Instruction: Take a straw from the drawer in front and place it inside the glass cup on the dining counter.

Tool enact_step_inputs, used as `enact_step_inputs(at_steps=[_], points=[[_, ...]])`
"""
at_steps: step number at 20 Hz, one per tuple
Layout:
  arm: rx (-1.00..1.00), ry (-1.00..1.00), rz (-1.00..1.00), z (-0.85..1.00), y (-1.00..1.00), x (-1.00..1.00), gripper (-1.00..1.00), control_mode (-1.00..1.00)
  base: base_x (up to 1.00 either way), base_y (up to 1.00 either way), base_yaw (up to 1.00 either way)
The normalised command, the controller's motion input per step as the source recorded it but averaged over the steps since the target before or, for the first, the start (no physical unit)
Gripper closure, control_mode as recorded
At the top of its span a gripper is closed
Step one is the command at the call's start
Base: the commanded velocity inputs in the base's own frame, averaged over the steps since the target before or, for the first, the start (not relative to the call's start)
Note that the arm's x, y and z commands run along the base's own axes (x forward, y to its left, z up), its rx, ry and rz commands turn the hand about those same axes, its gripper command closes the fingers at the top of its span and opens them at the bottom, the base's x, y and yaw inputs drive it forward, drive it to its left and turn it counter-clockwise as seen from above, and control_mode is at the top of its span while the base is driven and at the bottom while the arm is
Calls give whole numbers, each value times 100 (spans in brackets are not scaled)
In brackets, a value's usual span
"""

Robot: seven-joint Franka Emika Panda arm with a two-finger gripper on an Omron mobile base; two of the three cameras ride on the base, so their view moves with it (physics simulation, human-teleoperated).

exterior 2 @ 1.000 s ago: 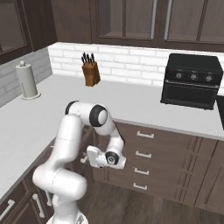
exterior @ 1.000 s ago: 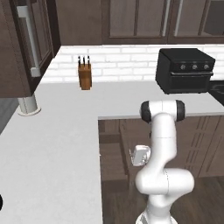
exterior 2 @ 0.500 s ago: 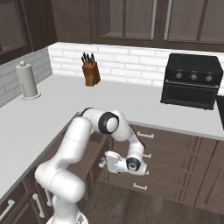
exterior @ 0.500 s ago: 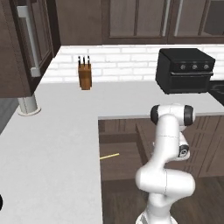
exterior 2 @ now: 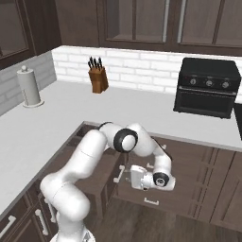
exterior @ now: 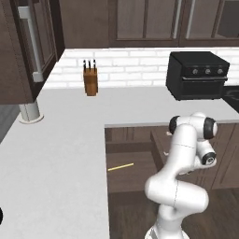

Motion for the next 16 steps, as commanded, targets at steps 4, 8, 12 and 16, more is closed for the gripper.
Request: enact_step_inputs(at_steps=[4, 8, 12, 16], points=[[-30, 0, -1, 86, -1, -10, -100, -100, 0, 0, 0], [-38, -3, 0, 100, 30, -32, -100, -100, 0, 0, 0], [-42, -4, -6, 100, 68, -43, -100, -100, 0, 0, 0], [-44, 0, -14, 93, 99, -23, -100, -100, 0, 0, 0]])
